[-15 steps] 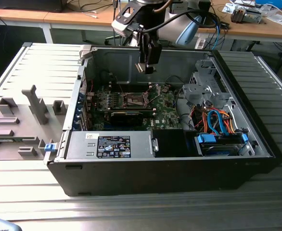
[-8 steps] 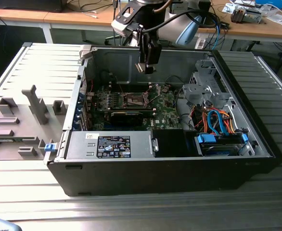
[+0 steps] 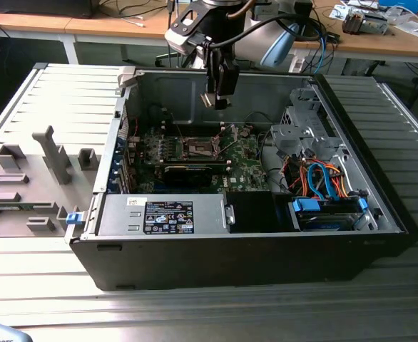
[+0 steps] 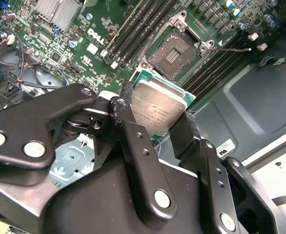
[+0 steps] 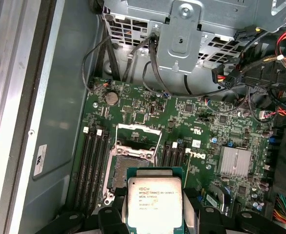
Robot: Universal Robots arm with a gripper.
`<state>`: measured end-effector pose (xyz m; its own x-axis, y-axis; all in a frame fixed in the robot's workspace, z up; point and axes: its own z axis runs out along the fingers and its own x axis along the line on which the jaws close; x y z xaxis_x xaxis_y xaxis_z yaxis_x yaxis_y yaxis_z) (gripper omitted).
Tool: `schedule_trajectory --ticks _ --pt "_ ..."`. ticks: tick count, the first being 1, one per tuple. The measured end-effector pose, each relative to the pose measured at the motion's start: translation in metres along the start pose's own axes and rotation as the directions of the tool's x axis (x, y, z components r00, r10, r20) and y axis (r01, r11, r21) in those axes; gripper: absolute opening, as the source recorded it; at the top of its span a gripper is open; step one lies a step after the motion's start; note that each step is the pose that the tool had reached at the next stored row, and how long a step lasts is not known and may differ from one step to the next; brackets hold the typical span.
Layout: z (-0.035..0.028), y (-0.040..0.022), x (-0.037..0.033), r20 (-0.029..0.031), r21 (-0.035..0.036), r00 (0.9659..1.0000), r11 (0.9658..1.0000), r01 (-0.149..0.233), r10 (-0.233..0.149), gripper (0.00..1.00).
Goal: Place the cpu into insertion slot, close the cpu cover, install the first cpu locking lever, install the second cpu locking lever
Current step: 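Place the cpu into insertion slot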
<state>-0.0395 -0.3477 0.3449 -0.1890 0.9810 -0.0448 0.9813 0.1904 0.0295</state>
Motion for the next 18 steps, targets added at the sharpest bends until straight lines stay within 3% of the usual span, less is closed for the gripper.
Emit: schedule_trajectory --ticks 18 --pt "0.0 0.0 0.0 0.0006 0.0009 0.9998 0.9998 -0.019 0.019 0.55"
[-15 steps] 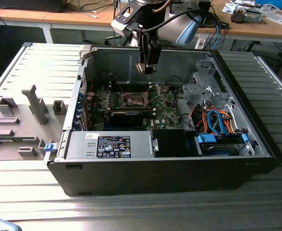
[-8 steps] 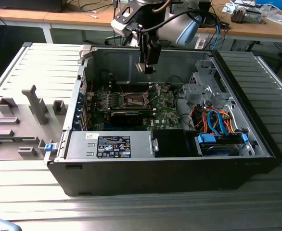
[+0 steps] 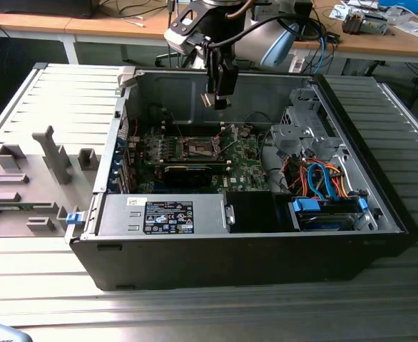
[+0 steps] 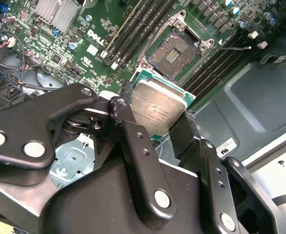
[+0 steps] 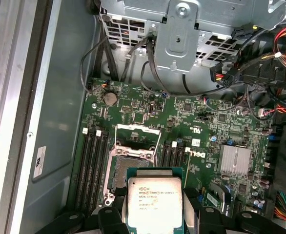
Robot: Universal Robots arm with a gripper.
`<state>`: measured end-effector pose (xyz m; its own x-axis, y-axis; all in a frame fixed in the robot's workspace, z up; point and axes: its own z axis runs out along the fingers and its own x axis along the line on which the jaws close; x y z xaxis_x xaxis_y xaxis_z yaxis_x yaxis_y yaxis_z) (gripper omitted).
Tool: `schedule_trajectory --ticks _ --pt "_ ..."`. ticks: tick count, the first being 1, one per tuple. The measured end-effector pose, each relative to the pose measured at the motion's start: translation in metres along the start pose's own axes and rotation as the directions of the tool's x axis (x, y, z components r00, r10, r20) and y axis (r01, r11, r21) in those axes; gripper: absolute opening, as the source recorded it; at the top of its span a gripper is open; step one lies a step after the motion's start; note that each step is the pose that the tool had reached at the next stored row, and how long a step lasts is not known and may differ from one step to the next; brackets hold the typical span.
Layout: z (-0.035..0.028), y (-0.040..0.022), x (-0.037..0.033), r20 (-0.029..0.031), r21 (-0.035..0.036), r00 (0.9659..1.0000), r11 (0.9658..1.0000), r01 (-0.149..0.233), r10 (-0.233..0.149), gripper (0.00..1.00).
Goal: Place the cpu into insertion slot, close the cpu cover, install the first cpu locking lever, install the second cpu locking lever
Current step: 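Place the cpu into insertion slot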
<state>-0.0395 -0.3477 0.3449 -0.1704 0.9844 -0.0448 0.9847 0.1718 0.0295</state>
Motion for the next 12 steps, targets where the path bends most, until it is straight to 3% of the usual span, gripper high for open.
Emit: schedule_trajectory --ticks 12 --pt "0.0 0.0 0.0 0.0004 0.0006 0.9999 0.9999 -0.015 0.015 0.55"
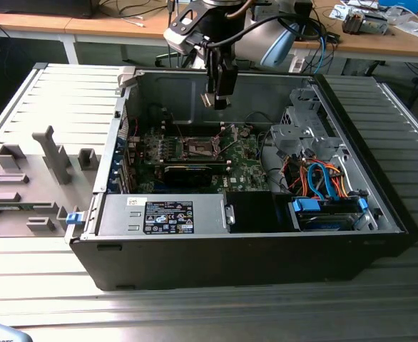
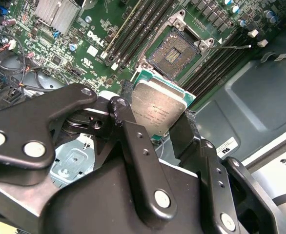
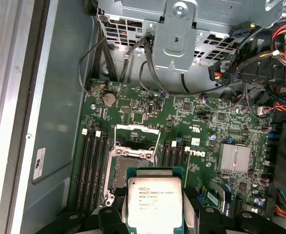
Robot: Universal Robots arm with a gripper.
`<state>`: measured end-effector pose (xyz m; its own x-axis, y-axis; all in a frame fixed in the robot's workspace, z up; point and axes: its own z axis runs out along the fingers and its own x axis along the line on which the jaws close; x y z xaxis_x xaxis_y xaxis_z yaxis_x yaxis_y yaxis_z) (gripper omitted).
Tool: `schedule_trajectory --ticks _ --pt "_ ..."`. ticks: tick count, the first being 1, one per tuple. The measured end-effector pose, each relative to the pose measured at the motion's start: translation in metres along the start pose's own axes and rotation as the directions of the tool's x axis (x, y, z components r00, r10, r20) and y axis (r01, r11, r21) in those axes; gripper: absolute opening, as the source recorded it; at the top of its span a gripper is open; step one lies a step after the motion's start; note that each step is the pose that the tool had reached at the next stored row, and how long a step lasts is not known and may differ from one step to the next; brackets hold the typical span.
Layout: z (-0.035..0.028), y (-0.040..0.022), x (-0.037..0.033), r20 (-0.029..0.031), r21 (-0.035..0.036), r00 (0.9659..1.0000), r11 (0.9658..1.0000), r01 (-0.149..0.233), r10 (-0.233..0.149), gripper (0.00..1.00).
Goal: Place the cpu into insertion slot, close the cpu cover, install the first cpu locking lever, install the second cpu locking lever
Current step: 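Place the cpu into insertion slot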
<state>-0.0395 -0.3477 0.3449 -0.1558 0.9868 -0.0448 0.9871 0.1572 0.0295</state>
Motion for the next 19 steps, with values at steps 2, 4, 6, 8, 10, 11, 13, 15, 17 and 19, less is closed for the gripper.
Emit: schedule_trajectory --ticks 2,4,6,8,10,11,13,15,17,19 --pt "0.0 0.0 0.0 0.0 0.0001 1.0 1.0 -0.002 0.002 0.55" --pt "0.0 0.0 0.0 0.0001 0.0002 1.0 1.0 -0.004 0.004 0.55" --pt "0.0 0.0 0.0 0.0002 0.0003 1.0 1.0 -0.006 0.006 0.55" --pt "0.0 0.0 0.0 0.0002 0.0004 1.0 1.0 -0.008 0.008 0.55" --pt "0.0 0.0 0.0 0.0003 0.0005 1.0 1.0 -0.01 0.01 0.55" --pt "0.0 0.0 0.0 0.0003 0.0005 0.9999 0.9999 -0.01 0.01 0.55" --pt "0.0 0.0 0.0 0.0003 0.0006 0.9999 0.9999 -0.013 0.013 0.55" --pt "0.0 0.0 0.0 0.0005 0.0007 0.9999 0.9999 -0.015 0.015 0.55" --pt "0.0 0.0 0.0 0.0005 0.0008 0.9998 0.9998 -0.018 0.018 0.55" --pt "0.0 0.0 0.0 0.0006 0.0009 0.9998 0.9998 -0.02 0.02 0.55"
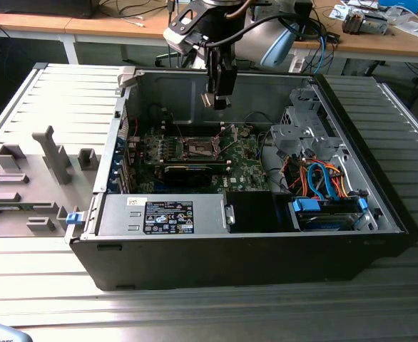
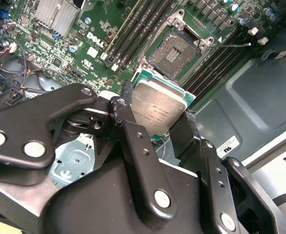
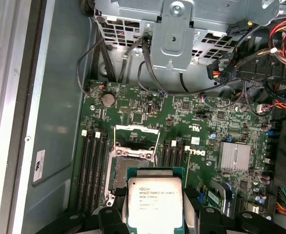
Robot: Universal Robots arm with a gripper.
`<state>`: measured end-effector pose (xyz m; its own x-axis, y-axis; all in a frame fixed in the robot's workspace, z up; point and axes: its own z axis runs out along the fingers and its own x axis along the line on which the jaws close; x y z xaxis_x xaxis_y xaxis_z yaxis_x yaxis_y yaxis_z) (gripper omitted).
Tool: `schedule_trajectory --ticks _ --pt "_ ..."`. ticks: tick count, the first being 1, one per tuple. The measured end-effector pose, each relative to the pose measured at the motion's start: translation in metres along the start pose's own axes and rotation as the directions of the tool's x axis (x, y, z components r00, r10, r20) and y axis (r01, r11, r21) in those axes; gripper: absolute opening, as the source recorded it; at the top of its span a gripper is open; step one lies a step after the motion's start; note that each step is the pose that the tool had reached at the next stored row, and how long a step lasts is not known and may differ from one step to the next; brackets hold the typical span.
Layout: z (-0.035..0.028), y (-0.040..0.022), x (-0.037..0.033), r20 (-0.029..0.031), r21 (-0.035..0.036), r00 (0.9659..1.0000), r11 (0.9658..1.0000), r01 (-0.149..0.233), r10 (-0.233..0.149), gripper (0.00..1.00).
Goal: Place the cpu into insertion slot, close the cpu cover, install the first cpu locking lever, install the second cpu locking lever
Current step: 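Place the cpu into insertion slot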
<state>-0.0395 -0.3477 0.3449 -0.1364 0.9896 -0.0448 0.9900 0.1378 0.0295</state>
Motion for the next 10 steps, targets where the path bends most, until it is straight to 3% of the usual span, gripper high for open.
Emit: schedule_trajectory --ticks 10 --pt "0.0 0.0 0.0 0.0004 0.0006 0.9999 0.9999 -0.012 0.012 0.55"
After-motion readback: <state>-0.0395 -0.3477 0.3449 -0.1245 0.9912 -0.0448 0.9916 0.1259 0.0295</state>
